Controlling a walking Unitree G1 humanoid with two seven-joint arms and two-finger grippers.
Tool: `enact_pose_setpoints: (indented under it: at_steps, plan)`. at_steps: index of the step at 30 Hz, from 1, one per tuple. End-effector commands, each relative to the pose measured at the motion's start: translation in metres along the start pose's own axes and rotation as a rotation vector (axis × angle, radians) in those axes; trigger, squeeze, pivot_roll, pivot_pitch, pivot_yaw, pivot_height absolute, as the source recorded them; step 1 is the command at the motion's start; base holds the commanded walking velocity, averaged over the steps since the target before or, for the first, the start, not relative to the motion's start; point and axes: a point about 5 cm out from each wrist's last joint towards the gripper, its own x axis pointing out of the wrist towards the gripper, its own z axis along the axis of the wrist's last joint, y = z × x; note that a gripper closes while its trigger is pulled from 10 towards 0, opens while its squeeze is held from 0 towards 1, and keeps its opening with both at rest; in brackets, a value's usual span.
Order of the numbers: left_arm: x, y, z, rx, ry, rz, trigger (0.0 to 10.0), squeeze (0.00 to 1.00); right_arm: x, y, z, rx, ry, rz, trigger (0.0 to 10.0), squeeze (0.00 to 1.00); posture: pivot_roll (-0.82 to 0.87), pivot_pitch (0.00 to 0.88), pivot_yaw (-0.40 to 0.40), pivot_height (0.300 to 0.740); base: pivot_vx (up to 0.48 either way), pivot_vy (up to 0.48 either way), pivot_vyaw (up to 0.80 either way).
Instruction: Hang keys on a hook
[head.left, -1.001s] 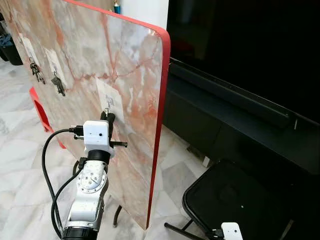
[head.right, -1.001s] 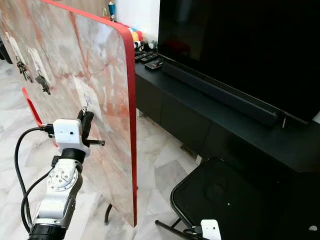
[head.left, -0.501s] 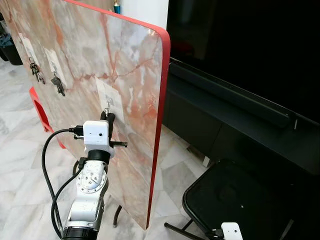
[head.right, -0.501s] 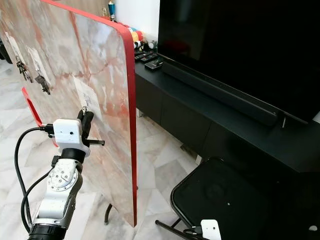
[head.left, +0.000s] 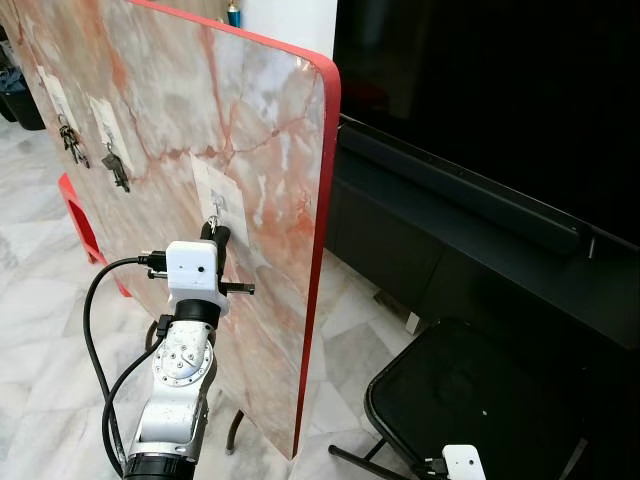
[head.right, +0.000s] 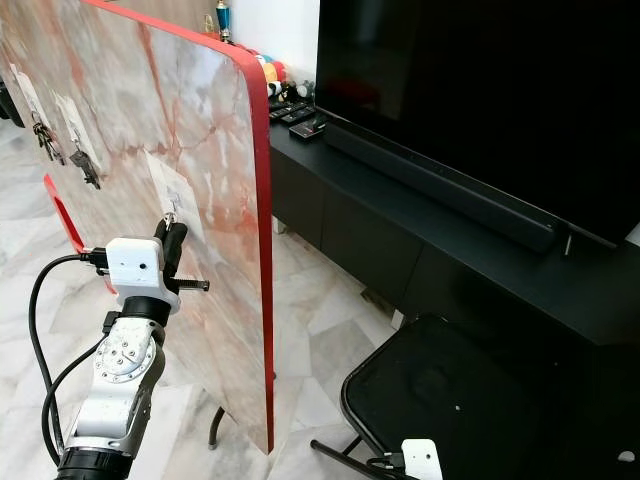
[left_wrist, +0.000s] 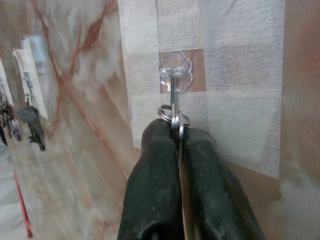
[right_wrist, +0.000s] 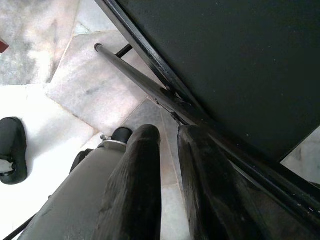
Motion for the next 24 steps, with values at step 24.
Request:
enact_pose_setpoints:
  at_steps: [24]
  plan:
    - [0.0008,-0.0018,0.012,0.009,-0.054,-0.021,10.0,0.0,0.0001,-0.0026,0.0025,-0.002,-0.006,-0.008,10.0,0.0,0.06,0.0,-0.084,0.74,0.0,0.0,0.0]
